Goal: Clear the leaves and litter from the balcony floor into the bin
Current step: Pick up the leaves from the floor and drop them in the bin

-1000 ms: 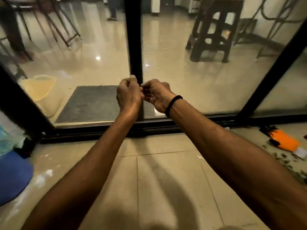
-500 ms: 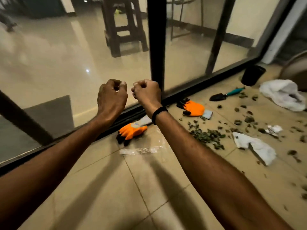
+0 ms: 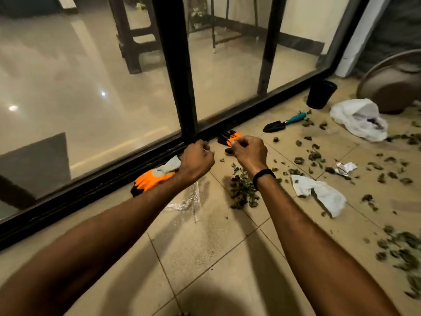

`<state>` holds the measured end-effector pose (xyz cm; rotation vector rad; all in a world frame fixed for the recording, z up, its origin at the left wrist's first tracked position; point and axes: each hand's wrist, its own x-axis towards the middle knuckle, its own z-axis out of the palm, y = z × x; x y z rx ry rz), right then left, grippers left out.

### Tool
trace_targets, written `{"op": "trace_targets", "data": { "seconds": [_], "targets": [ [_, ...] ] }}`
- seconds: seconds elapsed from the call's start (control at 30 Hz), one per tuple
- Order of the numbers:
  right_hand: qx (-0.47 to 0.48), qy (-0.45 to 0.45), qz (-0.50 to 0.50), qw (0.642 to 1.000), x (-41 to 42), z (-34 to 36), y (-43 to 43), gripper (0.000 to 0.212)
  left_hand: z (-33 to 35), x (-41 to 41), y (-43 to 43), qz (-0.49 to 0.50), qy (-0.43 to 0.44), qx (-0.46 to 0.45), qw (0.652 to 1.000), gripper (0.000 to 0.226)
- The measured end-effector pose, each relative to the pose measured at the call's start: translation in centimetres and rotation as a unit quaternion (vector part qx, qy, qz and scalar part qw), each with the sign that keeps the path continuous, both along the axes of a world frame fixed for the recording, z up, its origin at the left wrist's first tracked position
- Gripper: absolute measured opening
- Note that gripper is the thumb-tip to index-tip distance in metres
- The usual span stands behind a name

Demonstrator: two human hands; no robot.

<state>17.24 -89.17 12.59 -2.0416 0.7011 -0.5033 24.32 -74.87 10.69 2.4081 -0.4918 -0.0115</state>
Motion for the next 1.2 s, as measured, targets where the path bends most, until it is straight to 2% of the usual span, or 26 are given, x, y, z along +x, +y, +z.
{"op": "trace_targets", "data": {
  "seconds": [0.2,0.37,0.53,0.63,0.7,0.8,0.93,1.03,1.13,1.2],
  "targets": [
    [0.013,0.065,-0.052,0.996,-3.3,-4.6,-3.4,0.019,-6.0,-0.4,-4.2,-0.053,0.075,0.004,0.996,0.029],
    [0.022,0.122,-0.085,0.989,-4.0,-7.6,-3.7,0.015,-9.2,-0.5,-6.2,-0.074,0.104,0.017,0.992,0.037],
    [-0.009,0.213,-0.103,0.972,-4.5,-11.9,-1.9,0.01,-11.1,-0.1,-6.3,-0.124,0.126,0.075,0.981,0.054],
    [-0.032,0.244,-0.096,0.964,-5.4,-13.7,-1.2,0.017,-12.6,-0.1,-5.9,-0.163,0.136,0.123,0.969,0.068],
    [-0.032,0.258,-0.093,0.961,-5.8,-14.7,-0.9,0.025,-13.5,-0.7,-5.5,-0.174,0.144,0.117,0.967,0.07],
    [-0.044,0.28,-0.093,0.954,-5.8,-16.0,-0.7,0.03,-14.9,-1.9,-5.1,-0.175,0.111,0.099,0.973,0.062],
    [-0.082,0.294,-0.092,0.948,-5.8,-16.4,-0.8,0.006,-16.2,-2.5,-4.8,-0.164,0.054,0.079,0.982,0.038],
    [-0.038,0.275,-0.114,0.954,-6.0,-16.6,-1.0,0.017,-16.8,-2.5,-4.8,-0.151,0.043,0.063,0.986,0.021],
    [-0.013,0.24,-0.129,0.962,-6.6,-16.5,-1.3,0.008,-17.3,-2.5,-5.0,-0.138,0.052,0.035,0.988,0.012],
    [-0.005,0.21,-0.132,0.969,-6.7,-16.4,-1.4,0.011,-17.3,-2.1,-4.7,-0.132,0.064,0.002,0.989,0.007]
  ]
}}
